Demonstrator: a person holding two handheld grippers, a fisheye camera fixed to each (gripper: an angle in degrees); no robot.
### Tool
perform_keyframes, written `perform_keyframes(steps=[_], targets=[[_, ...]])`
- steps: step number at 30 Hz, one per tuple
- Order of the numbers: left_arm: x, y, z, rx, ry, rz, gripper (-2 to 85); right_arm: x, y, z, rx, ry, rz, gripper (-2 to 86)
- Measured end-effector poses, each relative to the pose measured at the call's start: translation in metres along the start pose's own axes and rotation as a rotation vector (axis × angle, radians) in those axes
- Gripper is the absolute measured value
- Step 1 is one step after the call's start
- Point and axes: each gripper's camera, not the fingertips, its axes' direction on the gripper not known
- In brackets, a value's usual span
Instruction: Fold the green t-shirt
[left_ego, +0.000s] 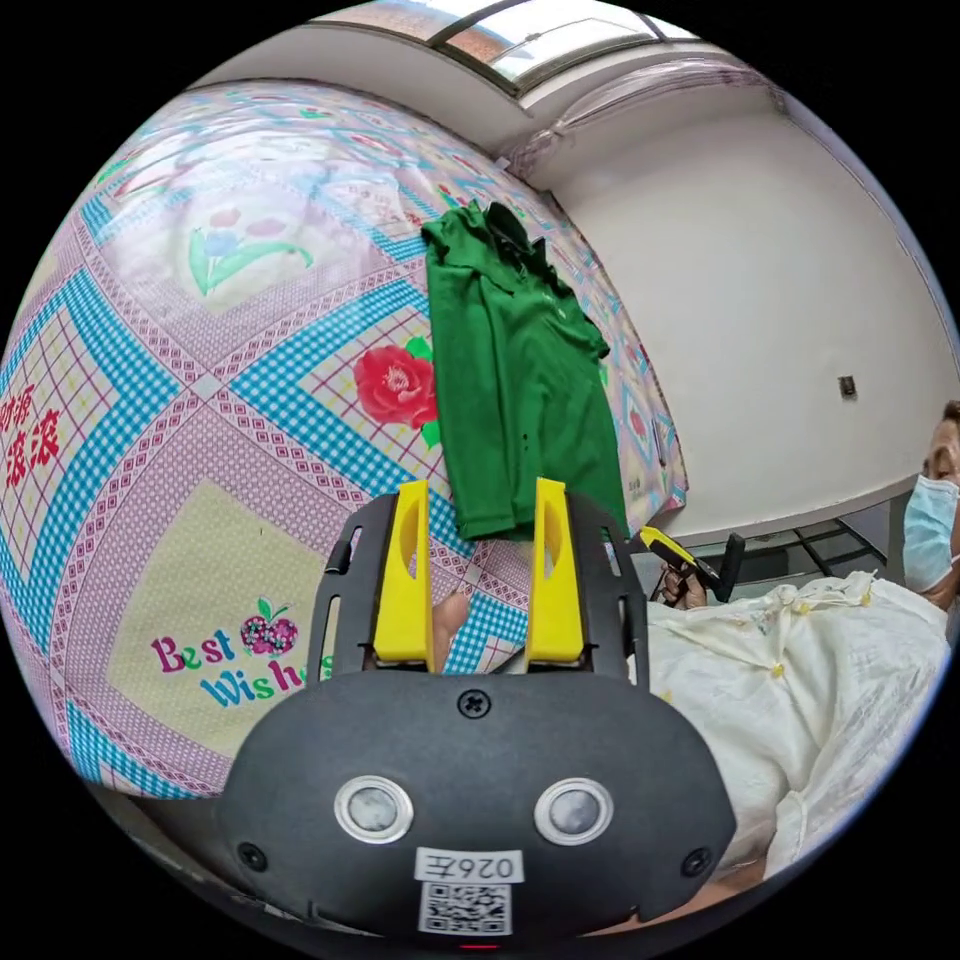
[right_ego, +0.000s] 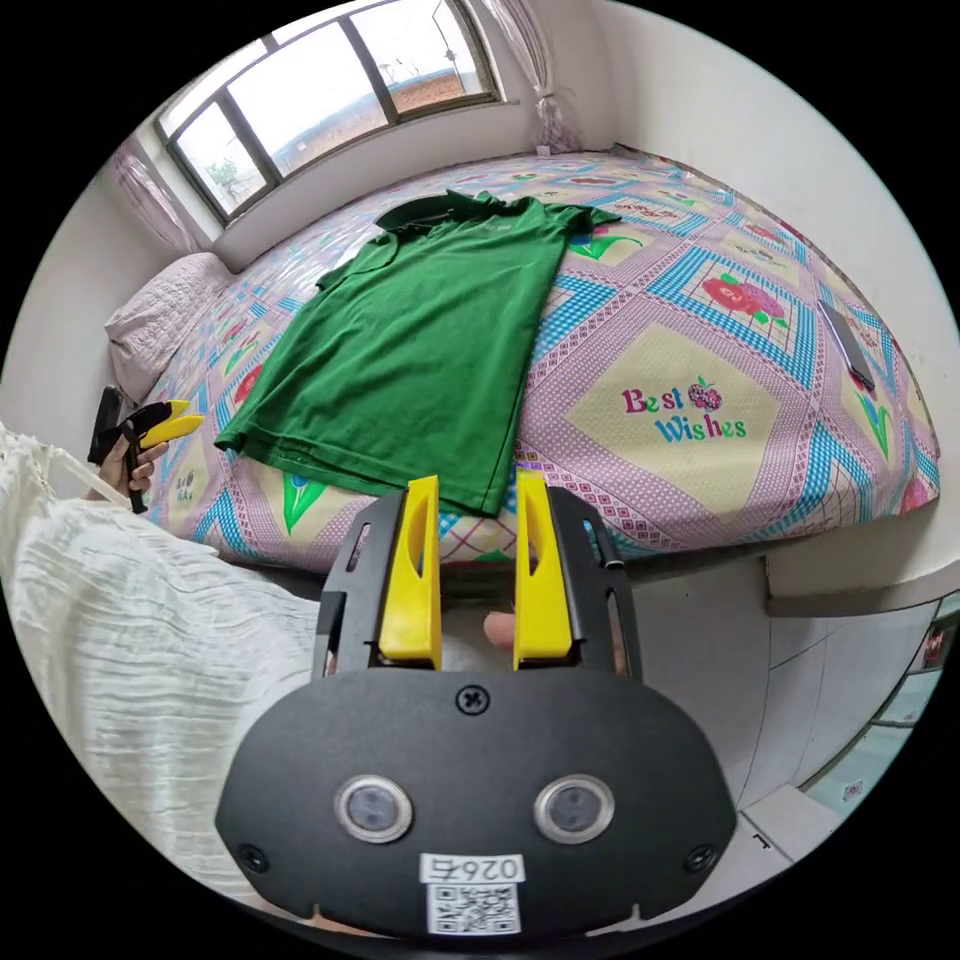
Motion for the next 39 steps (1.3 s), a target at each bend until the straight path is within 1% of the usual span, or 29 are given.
perform_keyframes(steps=[6, 11, 15, 19, 21, 23, 25, 26, 28, 30, 32, 35, 37, 39], targets=[[0.003, -0.004, 0.042, -0.128, -0.057, 0.025, 17.6, 0.0, -0.035, 0.011, -0.001, -0.011, 0.052, 8.6], [0.009, -0.01, 0.054, -0.151, -0.093, 0.05, 17.9, -0.004, -0.065, 0.025, -0.028, -0.001, 0.101, 7.6], [0.028, -0.018, 0.069, -0.182, -0.17, 0.135, 17.6, -0.02, -0.083, 0.027, -0.043, 0.082, 0.067, 6.0], [0.041, -0.024, 0.078, -0.2, -0.201, 0.181, 17.2, -0.026, -0.093, 0.022, -0.053, 0.048, 0.048, 7.9], [0.046, -0.024, 0.08, -0.213, -0.233, 0.196, 16.0, -0.027, -0.095, 0.018, -0.055, 0.034, 0.053, 8.0], [0.049, -0.023, 0.081, -0.23, -0.285, 0.215, 12.0, -0.029, -0.094, 0.014, -0.055, 0.039, 0.059, 7.5], [0.047, -0.021, 0.087, -0.277, -0.283, 0.204, 6.6, -0.035, -0.093, 0.01, -0.057, 0.067, 0.05, 6.1], [0.045, -0.02, 0.087, -0.273, -0.276, 0.198, 5.8, -0.037, -0.092, 0.009, -0.058, 0.074, 0.046, 5.9], [0.035, -0.016, 0.081, -0.261, -0.231, 0.162, 3.9, -0.043, -0.089, 0.005, -0.064, 0.08, 0.02, 4.8], [0.022, -0.011, 0.072, -0.242, -0.175, 0.114, 2.6, -0.045, -0.084, 0.0, -0.071, 0.08, -0.002, 0.5], [0.003, -0.004, 0.059, -0.209, -0.102, 0.05, 1.7, -0.042, -0.079, -0.007, -0.085, 0.024, -0.02, -0.8], [-0.036, 0.015, 0.024, -0.083, 0.103, -0.081, 0.6, -0.021, -0.065, -0.028, -0.095, 0.005, 0.034, -1.4], [-0.066, 0.037, -0.01, 0.092, 0.318, -0.176, 0.1, 0.006, -0.047, -0.054, -0.062, -0.08, 0.126, -1.5], [-0.08, 0.051, -0.028, 0.192, 0.448, -0.205, -0.2, 0.026, -0.033, -0.075, -0.023, -0.173, 0.198, -1.5]])
